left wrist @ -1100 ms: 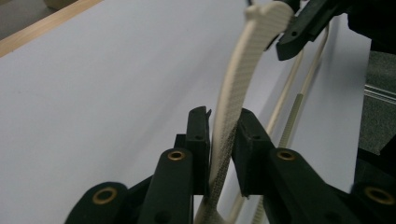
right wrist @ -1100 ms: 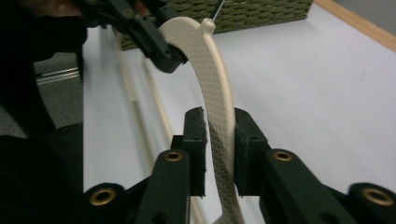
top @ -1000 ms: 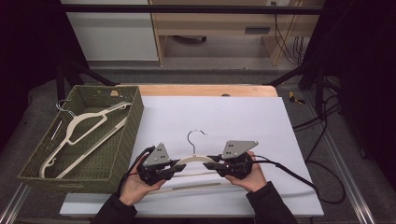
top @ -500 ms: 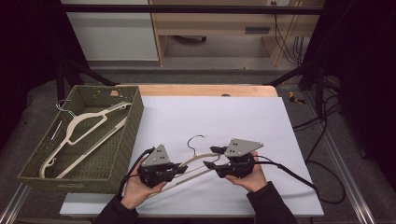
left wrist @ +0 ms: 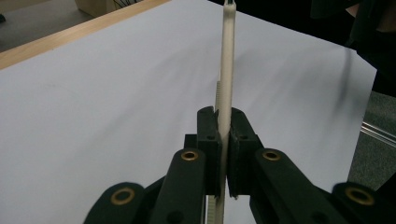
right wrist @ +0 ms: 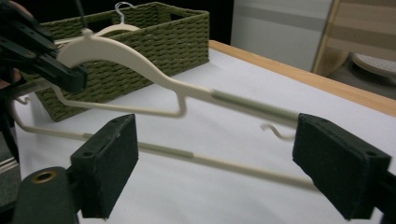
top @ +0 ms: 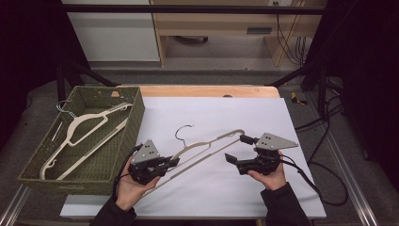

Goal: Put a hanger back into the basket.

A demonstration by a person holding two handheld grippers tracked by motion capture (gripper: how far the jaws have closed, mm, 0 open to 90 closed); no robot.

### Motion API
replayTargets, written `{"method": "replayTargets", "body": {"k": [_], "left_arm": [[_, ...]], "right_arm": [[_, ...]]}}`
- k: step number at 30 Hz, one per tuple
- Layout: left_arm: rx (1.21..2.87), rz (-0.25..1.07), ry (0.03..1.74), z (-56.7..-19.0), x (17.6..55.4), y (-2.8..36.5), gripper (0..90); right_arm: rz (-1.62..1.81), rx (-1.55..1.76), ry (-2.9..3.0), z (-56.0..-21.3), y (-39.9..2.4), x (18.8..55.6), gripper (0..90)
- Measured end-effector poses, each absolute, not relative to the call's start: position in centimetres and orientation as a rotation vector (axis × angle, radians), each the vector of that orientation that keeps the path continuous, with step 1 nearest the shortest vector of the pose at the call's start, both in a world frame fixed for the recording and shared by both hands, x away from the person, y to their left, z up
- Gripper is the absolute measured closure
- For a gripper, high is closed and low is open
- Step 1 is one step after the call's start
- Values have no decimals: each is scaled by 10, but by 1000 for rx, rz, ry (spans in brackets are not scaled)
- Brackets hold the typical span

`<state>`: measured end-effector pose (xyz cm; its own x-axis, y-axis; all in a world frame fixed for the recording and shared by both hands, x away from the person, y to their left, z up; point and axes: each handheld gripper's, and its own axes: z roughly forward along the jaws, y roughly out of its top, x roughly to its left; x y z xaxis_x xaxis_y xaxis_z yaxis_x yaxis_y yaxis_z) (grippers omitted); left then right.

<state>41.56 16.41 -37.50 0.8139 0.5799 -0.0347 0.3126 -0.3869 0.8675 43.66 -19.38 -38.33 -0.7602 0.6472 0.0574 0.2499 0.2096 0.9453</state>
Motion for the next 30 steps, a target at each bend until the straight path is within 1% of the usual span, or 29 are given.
{"method": "replayTargets", "body": {"k": [2,7,16,22,30], "left_arm": [[1990,340,670,-371,415,167,852],[1965,375,686,-360,411,174,852],[1923,402,694,-335,410,195,851],[1896,428,696,-310,416,212,852],[1870,445,697,-288,426,237,851]], "right_arm": [[1550,881,2124,-385,-201,436,90],[1531,946,2081,-388,-216,434,60],[1510,996,2042,-390,-233,429,38],[1501,1020,2024,-391,-240,427,28],[1501,1037,2007,-392,-247,424,24]]}}
